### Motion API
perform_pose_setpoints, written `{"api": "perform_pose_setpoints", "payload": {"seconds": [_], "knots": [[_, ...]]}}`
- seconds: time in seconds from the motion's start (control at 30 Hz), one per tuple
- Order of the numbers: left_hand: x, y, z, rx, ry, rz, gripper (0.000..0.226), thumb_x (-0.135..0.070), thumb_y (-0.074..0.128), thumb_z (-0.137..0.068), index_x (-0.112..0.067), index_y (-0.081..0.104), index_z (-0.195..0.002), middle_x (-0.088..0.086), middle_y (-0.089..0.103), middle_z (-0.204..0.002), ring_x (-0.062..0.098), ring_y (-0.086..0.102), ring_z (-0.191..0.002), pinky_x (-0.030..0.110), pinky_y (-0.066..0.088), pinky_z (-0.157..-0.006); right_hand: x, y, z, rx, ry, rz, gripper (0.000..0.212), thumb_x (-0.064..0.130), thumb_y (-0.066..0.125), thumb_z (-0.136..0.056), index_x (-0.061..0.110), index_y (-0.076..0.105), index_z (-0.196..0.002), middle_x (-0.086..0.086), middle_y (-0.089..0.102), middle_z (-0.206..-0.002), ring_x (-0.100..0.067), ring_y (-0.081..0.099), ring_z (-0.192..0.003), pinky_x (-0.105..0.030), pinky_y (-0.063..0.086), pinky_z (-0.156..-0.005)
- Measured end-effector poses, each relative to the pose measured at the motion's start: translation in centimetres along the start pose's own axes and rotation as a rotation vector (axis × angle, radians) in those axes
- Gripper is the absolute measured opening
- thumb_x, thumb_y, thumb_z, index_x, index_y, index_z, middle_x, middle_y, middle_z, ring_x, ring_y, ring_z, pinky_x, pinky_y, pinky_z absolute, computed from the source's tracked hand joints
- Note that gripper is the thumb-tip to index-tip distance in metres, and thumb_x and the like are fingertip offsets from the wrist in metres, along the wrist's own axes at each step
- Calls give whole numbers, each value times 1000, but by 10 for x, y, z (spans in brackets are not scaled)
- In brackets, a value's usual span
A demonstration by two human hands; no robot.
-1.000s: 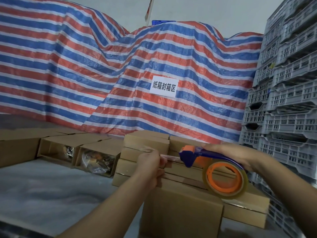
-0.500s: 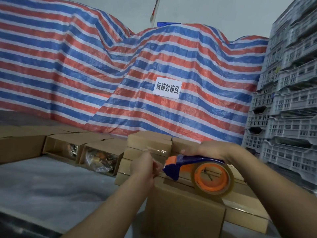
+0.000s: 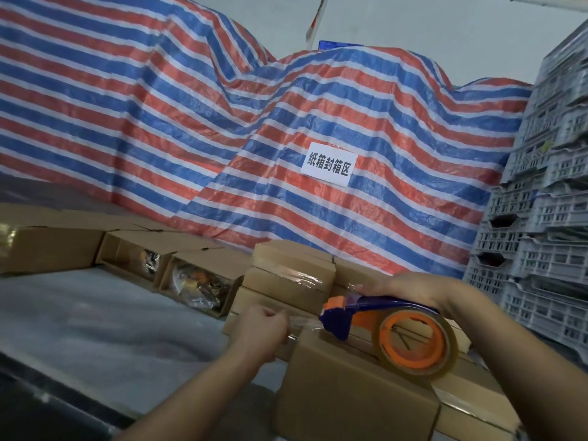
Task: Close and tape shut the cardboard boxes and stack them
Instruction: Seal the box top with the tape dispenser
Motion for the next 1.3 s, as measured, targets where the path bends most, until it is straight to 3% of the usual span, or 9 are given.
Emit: {"api": "perform_pose_setpoints", "payload": {"seconds": [0.13,0.53,0.63,0.67,0.77,0.83,0.93,1.07,1.3], "knots": [[10,6,0,75,-27,-10,26,-25,54,-95,-13,62,-73,2,57,-65,10,42,-47,22,34,-43,3,2,-4,7,22,26,49,65,50,-93,20,65,-100,8,71,-70,-3,64,-59,-14,49,-58],[14,13,17,295,-229,10,24,-43,51,-96,-21,59,-92,1,51,-81,12,43,-63,24,36,-56,7,3,-4,-6,26,72,48,65,46,-96,21,64,-105,9,72,-72,-2,66,-62,-11,48,-59],[21,6,15,301,-219,-109,47,-54,51,-94,-14,59,-116,9,63,-104,16,59,-87,30,49,-78,7,2,-2,-21,38,62,47,64,47,-96,22,65,-107,10,73,-73,-1,67,-64,-9,48,-56],[23,5,13,295,-198,-160,44,-52,52,-95,-13,60,-113,9,65,-106,14,61,-91,29,50,-79,8,2,-2,-16,35,63,46,63,47,-96,22,65,-107,9,73,-73,-2,67,-64,-9,48,-57],[11,1,7,217,-76,-126,34,-43,45,-101,-19,59,-81,-5,55,-65,2,51,-54,18,38,-51,8,5,-4,9,-12,43,36,53,46,-101,22,64,-105,8,71,-80,-2,66,-66,-13,51,-63],[-6,1,0,182,-65,-54,37,-48,41,-101,-21,58,-83,-4,54,-68,5,49,-57,21,34,-51,7,5,-6,-5,-24,-1,28,46,46,-103,24,63,-102,8,70,-84,0,66,-67,-15,53,-66],[-24,8,-3,255,-95,-80,42,-52,45,-97,-18,59,-117,4,63,-95,9,56,-74,23,36,-52,8,4,-4,-11,-3,44,36,55,44,-101,25,64,-104,10,71,-75,0,65,-64,-10,49,-59],[-22,18,6,400,-131,-77,27,-48,57,-92,-22,60,-86,-6,51,-66,5,41,-49,17,32,-42,6,3,-4,-3,10,47,42,59,45,-99,22,64,-103,11,70,-69,0,64,-60,-8,47,-54],[-26,16,10,378,-122,-172,23,-44,55,-93,-22,62,-90,-3,50,-70,9,39,-57,20,32,-48,8,2,-7,105,26,12,42,56,45,-100,17,62,-102,8,68,-66,-3,63,-56,-13,50,-58]]}}
Point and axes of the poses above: each hand's wrist, its own z-axis away from the middle knuckle, its own y-axis out of the palm, x = y × z, the point moved 3 cm from there along -z, towards the middle knuckle
